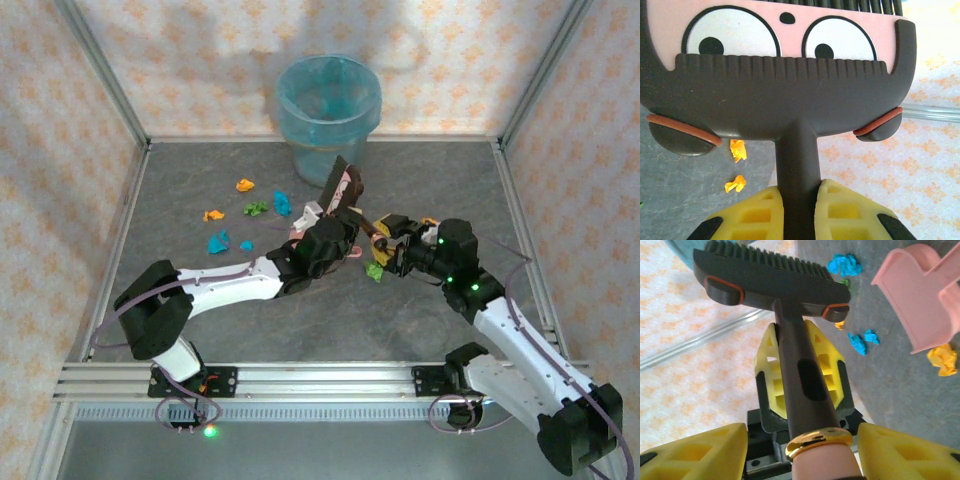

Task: Sweep away the paper scraps from the table

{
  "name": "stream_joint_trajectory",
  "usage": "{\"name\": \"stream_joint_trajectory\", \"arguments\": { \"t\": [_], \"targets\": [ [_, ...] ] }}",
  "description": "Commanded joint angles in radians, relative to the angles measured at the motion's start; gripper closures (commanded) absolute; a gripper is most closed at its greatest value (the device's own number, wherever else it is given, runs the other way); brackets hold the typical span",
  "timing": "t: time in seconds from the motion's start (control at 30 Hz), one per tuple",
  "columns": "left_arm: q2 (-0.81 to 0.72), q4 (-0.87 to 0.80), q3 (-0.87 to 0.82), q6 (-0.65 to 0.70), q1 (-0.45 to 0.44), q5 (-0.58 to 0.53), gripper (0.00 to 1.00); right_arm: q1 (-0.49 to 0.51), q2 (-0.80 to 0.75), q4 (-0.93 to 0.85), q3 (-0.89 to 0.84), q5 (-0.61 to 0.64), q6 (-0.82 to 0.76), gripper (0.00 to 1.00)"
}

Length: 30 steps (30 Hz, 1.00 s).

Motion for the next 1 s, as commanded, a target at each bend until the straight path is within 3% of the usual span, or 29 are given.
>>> {"name": "stream_joint_trajectory", "arguments": {
  "t": [0.0, 0.97],
  "targets": [
    [-0.039, 0.054, 0.006, 0.028, -0.004, -0.069, 1.00, 0.029, 0.009, 0.116, -0.026, 0.069, 0.097, 0.43],
    [0.039, 0.045, 0.094, 0.024, -0.012, -0.104, 1.00, 0.077, 0.060, 0.231, -0.047, 0.184, 0.193, 0.56]
  ]
}}
